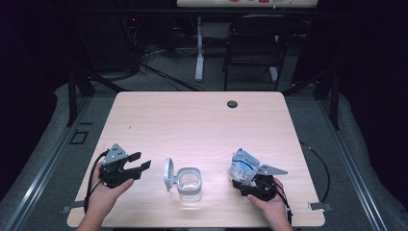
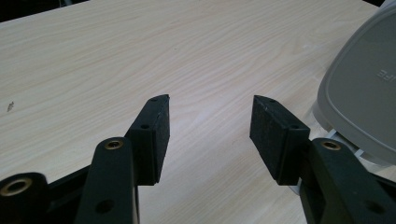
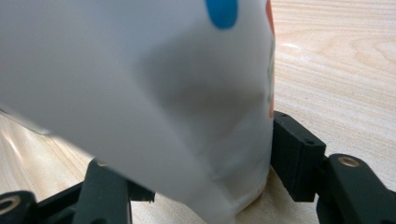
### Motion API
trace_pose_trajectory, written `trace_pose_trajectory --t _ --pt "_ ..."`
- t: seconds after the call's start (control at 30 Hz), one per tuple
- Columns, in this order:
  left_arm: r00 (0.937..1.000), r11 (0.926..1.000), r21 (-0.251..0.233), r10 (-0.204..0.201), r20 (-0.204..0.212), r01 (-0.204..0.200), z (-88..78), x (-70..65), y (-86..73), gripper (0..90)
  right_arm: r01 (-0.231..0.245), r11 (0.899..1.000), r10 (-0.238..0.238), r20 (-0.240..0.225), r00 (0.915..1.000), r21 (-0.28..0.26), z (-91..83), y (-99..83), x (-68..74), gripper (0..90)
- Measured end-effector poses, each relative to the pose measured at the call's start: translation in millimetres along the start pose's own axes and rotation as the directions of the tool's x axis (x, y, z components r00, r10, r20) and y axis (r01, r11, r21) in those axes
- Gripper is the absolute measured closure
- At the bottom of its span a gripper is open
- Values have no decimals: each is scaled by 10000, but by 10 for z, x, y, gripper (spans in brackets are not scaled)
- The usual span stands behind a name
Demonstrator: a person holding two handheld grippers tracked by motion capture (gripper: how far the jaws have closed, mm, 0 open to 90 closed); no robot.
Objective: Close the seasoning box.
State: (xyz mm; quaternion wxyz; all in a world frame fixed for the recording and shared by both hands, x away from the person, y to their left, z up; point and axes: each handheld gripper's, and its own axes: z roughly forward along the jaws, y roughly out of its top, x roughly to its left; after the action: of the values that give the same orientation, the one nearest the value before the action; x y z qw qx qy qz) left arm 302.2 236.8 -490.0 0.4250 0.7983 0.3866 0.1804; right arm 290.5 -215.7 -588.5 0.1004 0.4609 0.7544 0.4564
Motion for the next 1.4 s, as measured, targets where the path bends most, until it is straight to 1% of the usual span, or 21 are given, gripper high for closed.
trace_pose_trajectory --t 0.03,0.37,0.57,0.6,0.63,0.67,0.7,0.77,0.8,0.83,0.93,0.97,1.0,1.03,1.07,1.1,1.17,1.23,1.3,1.37,1.4 --pt "10000 10000 -15 1 -18 -1 4 -4 -1 484 -118 9997 115 -144 9998 -210 11 -2 10 412" --pt "10000 10000 -53 -7 -14 7 0 2 0 484 4 9997 -6 -82 10000 -243 8 -1 13 421" --pt "10000 10000 -6 12 3 -12 -1 2 3 484 67 9999 -68 -55 10000 -159 -1 5 13 424" --pt "10000 10000 -8 10 1 -10 -1 2 2 484 238 9997 -238 98 9997 15 -9 7 8 424" --pt "10000 10000 -11 6 3 -6 -1 1 2 484 275 9996 -276 97 9996 72 -12 11 10 424" --pt "10000 10000 -6 12 3 -12 -1 1 2 484 243 9997 -243 67 9997 30 -8 10 15 425" --pt "10000 10000 -54 11 -12 -12 3 -1 1 484 90 9998 -93 -106 9999 -191 6 10 34 425" --pt "10000 10000 -36 19 -29 -19 1 -2 2 484 101 9997 -104 -156 9998 -206 6 12 39 424" --pt "10000 10000 -35 21 -29 -21 2 -2 1 484 205 9998 -205 -51 9998 -83 -1 18 43 425" --pt "10000 10000 -33 17 -31 -17 3 -2 1 484 353 9994 -353 -16 9994 -70 -8 31 54 425" --pt "10000 10000 -29 14 -15 -14 7 -2 -1 484 242 9993 -248 -216 9995 -270 -12 38 72 425" --pt "10000 10000 -17 18 -30 -18 6 -4 -1 483 433 9990 -434 -52 9990 -87 -26 46 71 425" --pt "10000 10000 -28 -6 -27 6 8 -6 -1 484 246 9991 -254 -221 9994 -338 -19 47 88 425" --pt "10000 10000 -25 -5 -28 5 8 -7 -1 484 435 9989 -436 -57 9990 -185 -33 55 87 425" --pt "10000 10000 -29 -1 -24 1 9 -7 -1 483 326 9989 -333 -195 9993 -339 -29 57 97 425" --pt "10000 10000 -28 -4 -24 4 10 -7 -1 484 293 9988 -302 -221 9993 -402 -30 60 106 425" --pt "10000 10000 -6 8 -16 -8 11 -6 -2 484 361 9987 -369 -206 9991 -356 -42 73 118 425" --pt "10000 10000 -2 13 -16 -13 12 -6 -2 484 330 9986 -339 -219 9992 -423 -40 75 127 425" --pt "10000 10000 10 13 -15 -13 13 -7 -3 484 565 9979 -568 -101 9983 -318 -54 88 140 425" --pt "10000 10000 14 18 -12 -18 13 -7 -3 484 611 9977 -612 -44 9981 -286 -57 93 148 425" --pt "10000 10000 13 19 -15 -18 13 -6 -3 484 580 9977 -586 -150 9982 -362 -57 100 159 425"
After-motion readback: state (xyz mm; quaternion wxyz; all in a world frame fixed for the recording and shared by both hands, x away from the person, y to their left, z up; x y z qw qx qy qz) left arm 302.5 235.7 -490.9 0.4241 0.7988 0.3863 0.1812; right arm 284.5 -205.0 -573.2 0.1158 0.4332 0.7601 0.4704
